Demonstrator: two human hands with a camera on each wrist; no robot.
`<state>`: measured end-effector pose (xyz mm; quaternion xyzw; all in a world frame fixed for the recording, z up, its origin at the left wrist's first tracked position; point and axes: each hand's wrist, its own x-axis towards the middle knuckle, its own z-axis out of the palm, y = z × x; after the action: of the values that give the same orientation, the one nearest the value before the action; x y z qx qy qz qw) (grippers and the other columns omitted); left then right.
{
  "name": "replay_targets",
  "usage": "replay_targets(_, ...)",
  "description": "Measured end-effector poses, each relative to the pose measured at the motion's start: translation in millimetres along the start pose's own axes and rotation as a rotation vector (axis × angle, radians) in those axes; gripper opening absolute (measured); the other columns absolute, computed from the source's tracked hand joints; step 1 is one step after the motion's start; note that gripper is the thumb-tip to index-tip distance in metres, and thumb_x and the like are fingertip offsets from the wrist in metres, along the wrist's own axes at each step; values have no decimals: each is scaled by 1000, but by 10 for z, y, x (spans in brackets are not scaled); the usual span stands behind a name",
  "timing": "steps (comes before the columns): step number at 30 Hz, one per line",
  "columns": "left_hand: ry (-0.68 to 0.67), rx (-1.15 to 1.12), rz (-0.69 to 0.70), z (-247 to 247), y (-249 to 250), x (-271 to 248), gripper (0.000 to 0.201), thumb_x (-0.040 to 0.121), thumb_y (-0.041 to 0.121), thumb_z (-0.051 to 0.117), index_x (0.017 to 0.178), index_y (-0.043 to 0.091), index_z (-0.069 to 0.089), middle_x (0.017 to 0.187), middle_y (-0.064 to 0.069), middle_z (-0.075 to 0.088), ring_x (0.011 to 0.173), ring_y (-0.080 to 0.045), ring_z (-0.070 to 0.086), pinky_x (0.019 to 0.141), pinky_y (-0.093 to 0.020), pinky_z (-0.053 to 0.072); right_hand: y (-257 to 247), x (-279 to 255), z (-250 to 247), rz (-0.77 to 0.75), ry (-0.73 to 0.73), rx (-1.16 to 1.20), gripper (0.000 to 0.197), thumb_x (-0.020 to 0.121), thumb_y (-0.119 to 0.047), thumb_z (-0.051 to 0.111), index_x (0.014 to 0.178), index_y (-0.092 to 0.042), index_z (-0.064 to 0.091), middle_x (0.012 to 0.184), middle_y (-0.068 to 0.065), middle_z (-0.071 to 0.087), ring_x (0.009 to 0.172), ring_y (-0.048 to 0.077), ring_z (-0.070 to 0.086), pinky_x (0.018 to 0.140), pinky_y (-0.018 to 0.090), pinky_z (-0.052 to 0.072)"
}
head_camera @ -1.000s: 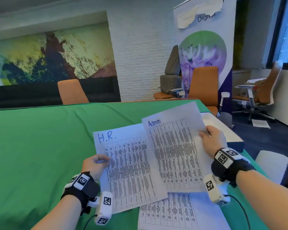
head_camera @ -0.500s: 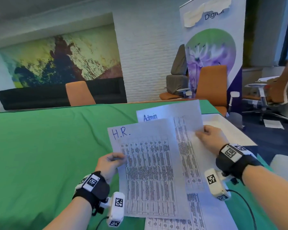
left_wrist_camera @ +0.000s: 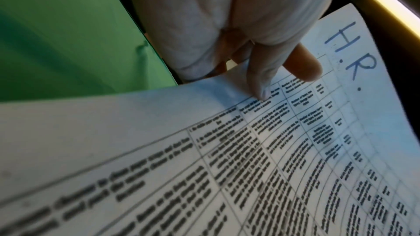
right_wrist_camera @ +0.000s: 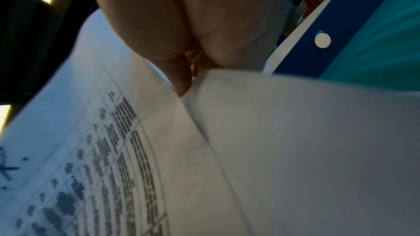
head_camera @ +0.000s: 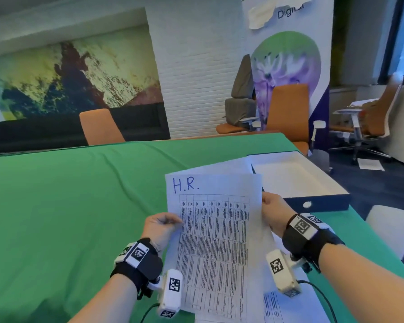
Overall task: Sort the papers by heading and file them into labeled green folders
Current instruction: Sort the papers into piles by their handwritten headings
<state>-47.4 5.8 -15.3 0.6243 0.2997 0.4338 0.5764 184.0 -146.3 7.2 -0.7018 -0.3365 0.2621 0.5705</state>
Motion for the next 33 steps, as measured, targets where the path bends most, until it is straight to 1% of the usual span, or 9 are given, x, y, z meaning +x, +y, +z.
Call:
replay_targets(3, 107, 58, -5, -111, -84, 31, 58, 74, -27, 55, 39, 18, 65, 48, 5, 64, 52, -5, 62, 63, -26, 53, 120, -49, -74, 53, -48, -101, 12, 92, -1, 53, 97, -7, 62, 97, 15, 69, 78, 27, 66, 68, 35, 59)
replay_targets(5, 151, 70, -29, -276, -143, 44, 58, 73, -27, 56, 36, 18, 63, 48, 6, 64, 63, -14, 62, 71, -30, 51, 285, -45, -209, 64, -44, -451, 17, 87, -9, 62, 104, -12, 62, 111, 11, 65, 90, 22, 63, 75, 27, 54)
replay_targets(8, 190, 61, -74, -498, -191, 9, 59, 72, -28, 53, 33, 16, 57, 52, 0, 65, 74, -22, 59, 83, -36, 48, 502, -85, -368, 250, -49, -862, 68, 74, -41, 74, 132, -21, 45, 134, 7, 48, 114, 23, 55, 98, 35, 45)
replay_targets(11, 230, 50, -94, -575, -205, -54, 61, 72, -32, 46, 32, 14, 53, 67, -14, 57, 74, -23, 57, 84, -36, 42, 573, -133, -400, 380, -53, -985, 98, 61, -52, 78, 139, -18, 30, 134, 9, 46, 116, 27, 53, 97, 41, 46)
replay_targets(16, 249, 52, -97, -599, -199, -84, 44, 73, -32, 44, 49, 4, 45, 70, -15, 53, 72, -23, 54, 86, -37, 40, 532, -180, -405, 437, -1, -940, 57, 74, -30, 77, 116, -10, 43, 95, 2, 55, 91, 20, 57, 67, 28, 44)
replay_targets(22, 254, 65, -74, -643, -147, -98, 41, 73, -30, 47, 50, 4, 45, 69, -13, 54, 73, -22, 54, 87, -38, 38, 536, -205, -505, 345, 79, -839, 5, 83, -11, 61, 85, -12, 65, 84, 5, 64, 72, 17, 60, 64, 24, 46)
replay_targets(25, 213, 67, -63, -620, -124, -111, 40, 73, -30, 45, 50, 2, 46, 71, -15, 55, 74, -22, 55, 83, -36, 38, 530, -195, -554, 248, 196, -756, 14, 87, -13, 53, 74, -18, 57, 77, 6, 63, 68, 21, 57, 64, 25, 43)
replay_targets(29, 120, 67, -71, -584, -131, -100, 56, 73, -31, 47, 35, 11, 53, 80, -21, 58, 73, -23, 56, 65, -25, 43, 362, -116, -613, 53, 306, -452, 3, 91, -15, 55, 93, -13, 57, 91, 12, 61, 80, 27, 56, 74, 32, 44)
replay_targets(33, 124, 47, -68, -483, -76, -108, 38, 73, -27, 52, 50, 3, 50, 88, -28, 59, 74, -21, 58, 66, -23, 44, 81, -101, -638, -21, 312, -237, 8, 92, -16, 58, 98, -12, 60, 91, 9, 63, 73, 20, 57, 58, 25, 41)
